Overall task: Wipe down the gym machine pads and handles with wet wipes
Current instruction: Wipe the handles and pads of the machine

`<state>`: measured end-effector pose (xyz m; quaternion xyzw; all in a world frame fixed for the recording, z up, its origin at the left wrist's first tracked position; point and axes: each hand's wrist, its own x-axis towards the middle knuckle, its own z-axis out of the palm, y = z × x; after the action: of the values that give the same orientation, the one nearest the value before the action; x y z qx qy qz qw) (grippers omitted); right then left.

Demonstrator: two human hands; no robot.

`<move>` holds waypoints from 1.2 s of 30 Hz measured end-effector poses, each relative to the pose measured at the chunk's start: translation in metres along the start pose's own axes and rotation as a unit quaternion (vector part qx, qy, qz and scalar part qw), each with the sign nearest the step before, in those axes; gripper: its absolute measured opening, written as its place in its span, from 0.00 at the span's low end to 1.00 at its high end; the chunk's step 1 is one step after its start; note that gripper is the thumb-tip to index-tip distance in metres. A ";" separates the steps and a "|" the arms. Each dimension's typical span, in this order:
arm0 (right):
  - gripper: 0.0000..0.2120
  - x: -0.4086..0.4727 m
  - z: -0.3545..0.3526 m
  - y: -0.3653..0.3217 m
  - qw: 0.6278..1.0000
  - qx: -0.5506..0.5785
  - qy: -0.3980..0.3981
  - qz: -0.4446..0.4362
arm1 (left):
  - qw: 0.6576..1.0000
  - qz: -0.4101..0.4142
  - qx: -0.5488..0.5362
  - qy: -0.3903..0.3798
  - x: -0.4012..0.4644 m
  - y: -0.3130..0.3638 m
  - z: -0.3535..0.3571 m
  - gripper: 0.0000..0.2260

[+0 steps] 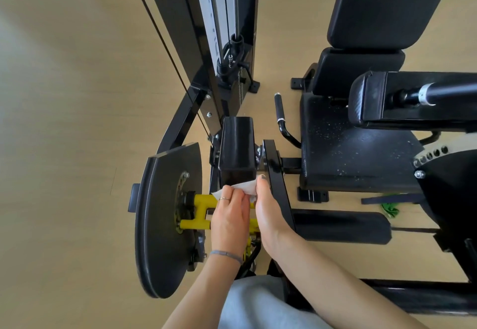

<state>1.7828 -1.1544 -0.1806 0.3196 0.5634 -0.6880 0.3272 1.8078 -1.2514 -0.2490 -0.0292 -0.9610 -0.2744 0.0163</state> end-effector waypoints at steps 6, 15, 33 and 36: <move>0.27 0.004 0.005 0.000 1.000 0.019 0.000 0.022 | 0.998 -0.051 -0.048 -0.007 -0.007 0.007 -0.004 0.06; 0.21 -0.008 0.027 -0.025 0.994 -0.015 0.015 -0.111 | 0.998 0.058 -0.020 0.016 0.044 0.014 -0.047 0.12; 0.23 -0.016 0.009 -0.052 0.989 -0.082 0.029 -0.122 | 0.990 0.139 0.006 0.009 0.069 0.021 -0.064 0.06; 0.26 -0.035 -0.005 -0.062 0.991 -0.017 0.018 -0.135 | 0.993 0.100 -0.064 0.004 0.070 0.044 -0.070 0.07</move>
<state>1.7528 -1.1371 -0.1179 0.2475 0.6189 -0.7101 0.2268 1.7417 -1.2475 -0.1625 -0.1251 -0.9335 -0.3329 0.0457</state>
